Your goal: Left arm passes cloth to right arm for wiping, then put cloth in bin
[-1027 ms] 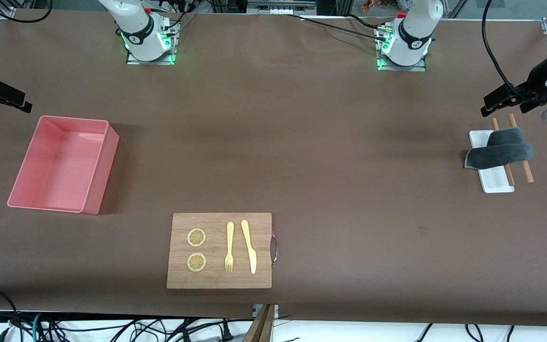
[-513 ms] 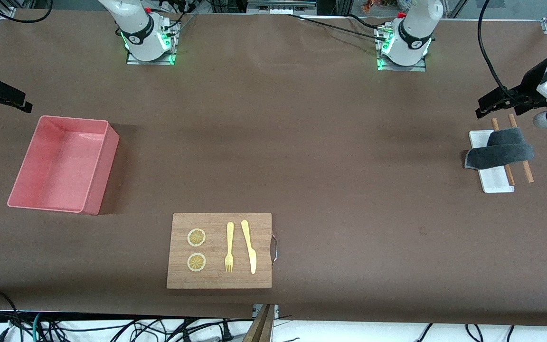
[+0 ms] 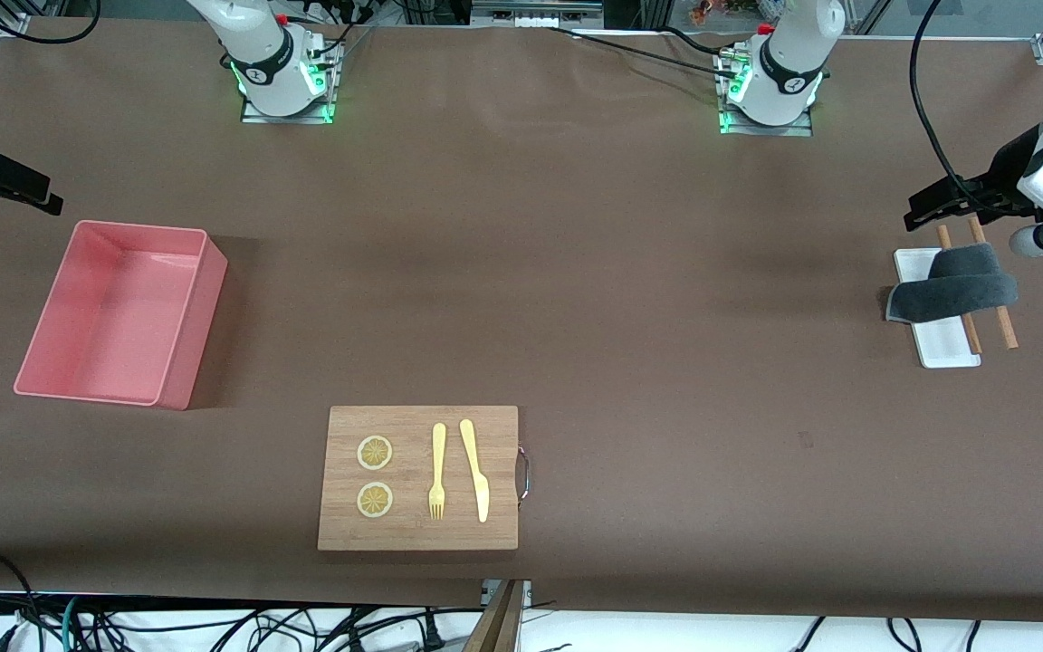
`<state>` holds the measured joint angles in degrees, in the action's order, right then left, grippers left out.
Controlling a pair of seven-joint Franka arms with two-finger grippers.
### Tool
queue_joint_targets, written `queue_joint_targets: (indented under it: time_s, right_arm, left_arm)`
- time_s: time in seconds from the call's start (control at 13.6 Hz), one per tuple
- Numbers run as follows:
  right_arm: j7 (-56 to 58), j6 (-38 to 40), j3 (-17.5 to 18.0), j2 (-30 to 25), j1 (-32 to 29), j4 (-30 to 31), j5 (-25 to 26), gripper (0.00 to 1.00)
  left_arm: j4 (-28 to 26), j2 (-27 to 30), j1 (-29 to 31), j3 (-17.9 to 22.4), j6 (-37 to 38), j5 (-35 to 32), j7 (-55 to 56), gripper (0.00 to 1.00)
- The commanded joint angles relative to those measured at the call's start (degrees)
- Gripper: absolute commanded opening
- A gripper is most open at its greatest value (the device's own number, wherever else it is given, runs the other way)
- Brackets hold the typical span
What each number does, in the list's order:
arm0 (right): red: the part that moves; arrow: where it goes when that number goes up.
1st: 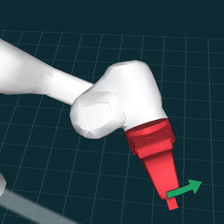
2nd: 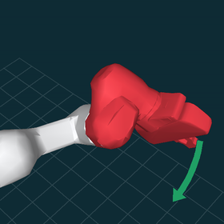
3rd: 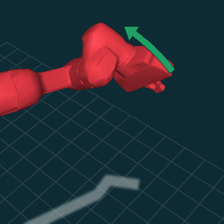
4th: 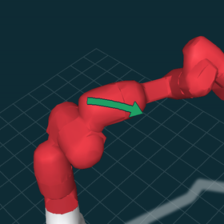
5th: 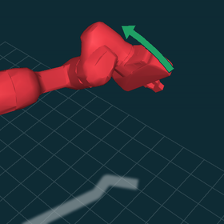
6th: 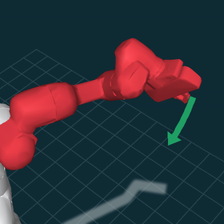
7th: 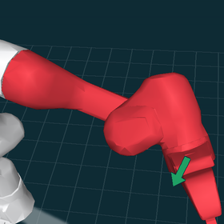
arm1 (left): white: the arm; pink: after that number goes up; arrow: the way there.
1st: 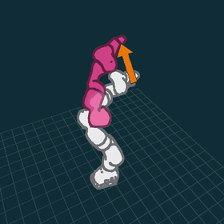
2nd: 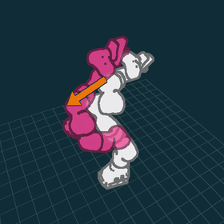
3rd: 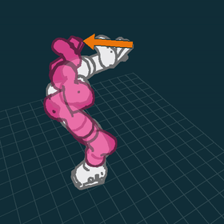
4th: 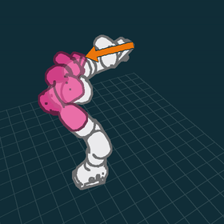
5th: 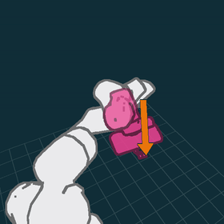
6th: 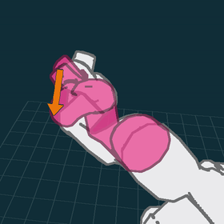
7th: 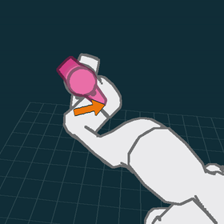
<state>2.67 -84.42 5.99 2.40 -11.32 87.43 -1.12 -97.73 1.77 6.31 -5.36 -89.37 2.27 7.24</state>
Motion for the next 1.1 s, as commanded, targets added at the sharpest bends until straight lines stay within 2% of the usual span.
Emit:
queue_joint_targets:
  time_s: [0.0, 1.03]
  right_arm:
    - [-0.7, 0.3, 0.2, 0.3, 0.0, -1.0, -0.6, 1.0]
    - [-0.6, 0.4, 0.1, 0.3, -0.2, -1.0, -0.6, 1.0]
  left_arm:
    - [1.6, -0.8, 0.5, -0.1, 1.4, 0.3, -1.4, 1.0]
    - [1.7, -3.3, 3.8, 0.0, 1.4, 0.3, -2.0, 1.0]
